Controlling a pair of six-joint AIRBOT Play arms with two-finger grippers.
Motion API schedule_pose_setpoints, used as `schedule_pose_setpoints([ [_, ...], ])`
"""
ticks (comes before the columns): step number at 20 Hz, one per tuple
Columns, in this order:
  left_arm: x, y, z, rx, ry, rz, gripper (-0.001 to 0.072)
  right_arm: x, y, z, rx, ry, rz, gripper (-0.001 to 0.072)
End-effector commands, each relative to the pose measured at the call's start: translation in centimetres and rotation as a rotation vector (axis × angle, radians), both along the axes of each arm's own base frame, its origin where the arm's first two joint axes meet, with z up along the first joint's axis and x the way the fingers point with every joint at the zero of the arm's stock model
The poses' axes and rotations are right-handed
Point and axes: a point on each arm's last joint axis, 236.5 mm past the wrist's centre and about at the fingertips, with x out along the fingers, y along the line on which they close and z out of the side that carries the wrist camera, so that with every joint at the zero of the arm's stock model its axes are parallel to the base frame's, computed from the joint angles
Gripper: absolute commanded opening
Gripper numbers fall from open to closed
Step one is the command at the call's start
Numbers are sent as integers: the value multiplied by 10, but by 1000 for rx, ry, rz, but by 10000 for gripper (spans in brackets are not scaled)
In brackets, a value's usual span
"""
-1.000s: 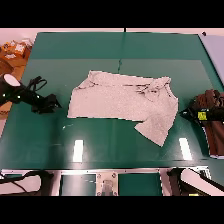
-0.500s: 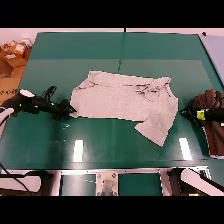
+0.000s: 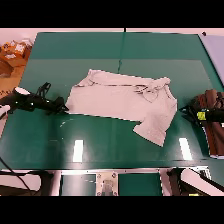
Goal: Fold the shirts.
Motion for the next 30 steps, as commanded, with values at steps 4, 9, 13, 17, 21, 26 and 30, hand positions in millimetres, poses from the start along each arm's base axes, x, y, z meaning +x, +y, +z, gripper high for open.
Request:
schedule_pose_setpoints([
  [4, 9, 27, 6, 31, -29, 18, 20, -24, 17, -38, 67, 92, -71, 431],
  [9, 7, 26, 6, 26, -24, 13, 21, -20, 69, -76, 112, 124, 26, 430],
  [13, 1, 21, 9, 9, -8, -14, 20, 9, 66, -82, 40, 69, 43, 206],
  [17, 9, 19, 43, 11, -81, -53, 18, 26, 77, -39, 61, -14, 200, 11],
  [21, 32, 21, 187, 89, -406, -86, 18, 61, 70, 96, -27, -283, 263, 11],
  [26, -33, 3, 478, 321, -1145, -83, 20, 27, 68, 383, -387, -864, 226, 11],
  [30, -147, -25, 623, 459, -1581, -48, 21, -59, 96, 526, -661, -1188, 166, 11],
])
